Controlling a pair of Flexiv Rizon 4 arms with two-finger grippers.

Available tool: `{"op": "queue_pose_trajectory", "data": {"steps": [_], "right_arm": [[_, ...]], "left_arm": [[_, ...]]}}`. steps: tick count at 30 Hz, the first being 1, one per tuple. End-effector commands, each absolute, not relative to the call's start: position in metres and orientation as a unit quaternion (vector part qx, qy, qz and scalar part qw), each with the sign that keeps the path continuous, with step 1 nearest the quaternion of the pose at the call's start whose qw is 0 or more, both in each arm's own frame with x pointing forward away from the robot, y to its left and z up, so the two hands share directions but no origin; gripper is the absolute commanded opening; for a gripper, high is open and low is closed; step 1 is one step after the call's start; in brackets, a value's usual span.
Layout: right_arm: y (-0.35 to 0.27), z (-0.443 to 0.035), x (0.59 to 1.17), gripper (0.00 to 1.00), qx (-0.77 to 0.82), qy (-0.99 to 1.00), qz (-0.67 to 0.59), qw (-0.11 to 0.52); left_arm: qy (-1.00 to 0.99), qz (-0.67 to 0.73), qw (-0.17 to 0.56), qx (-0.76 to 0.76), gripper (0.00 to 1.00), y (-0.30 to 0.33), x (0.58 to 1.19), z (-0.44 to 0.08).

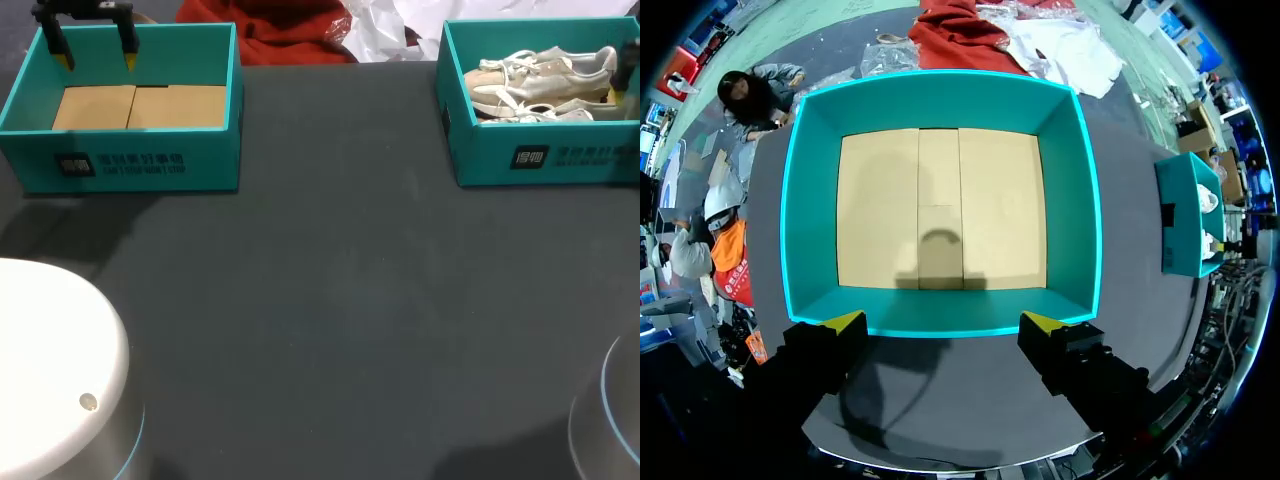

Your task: Take the shoe out of the shoebox, open the shoe tongue, remove and reinsert the insole, then place the shoe into the shoebox

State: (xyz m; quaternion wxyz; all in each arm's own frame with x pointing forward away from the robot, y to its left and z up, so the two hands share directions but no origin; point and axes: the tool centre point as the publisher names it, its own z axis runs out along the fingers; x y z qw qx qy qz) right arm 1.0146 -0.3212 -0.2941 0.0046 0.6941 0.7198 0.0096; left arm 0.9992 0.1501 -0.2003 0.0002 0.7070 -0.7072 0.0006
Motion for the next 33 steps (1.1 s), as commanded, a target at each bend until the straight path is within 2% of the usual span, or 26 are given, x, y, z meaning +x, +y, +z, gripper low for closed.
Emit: {"op": "queue_pose_trajectory", "data": {"steps": [1,4,8,12,16,33], "right_arm": [[-0.324,-0.300,1.019,0.96,0.691,0.723,0.010,0.002],[-0.325,-0.304,1.021,0.95,0.689,0.725,0.007,0.002],[-0.327,-0.308,1.023,0.85,0.686,0.728,0.007,0.000],[-0.329,-0.314,1.024,0.89,0.682,0.732,0.008,-0.003],[-0.332,-0.322,1.025,0.85,0.680,0.733,0.009,-0.005],[-0.336,-0.344,1.026,0.85,0.676,0.736,0.012,-0.021]], "left_arm": [[-0.707,0.000,0.000,0.707,1.00,0.150,0.999,-0.200],[-0.707,0.000,0.000,0.707,1.00,0.150,0.999,-0.200],[-0.707,0.000,0.000,0.707,1.00,0.150,0.999,-0.200],[-0.707,0.000,0.000,0.707,1.00,0.150,0.999,-0.200],[-0.707,0.000,0.000,0.707,1.00,0.150,0.999,-0.200],[-0.707,0.000,0.000,0.707,1.00,0.150,0.999,-0.200]]}}
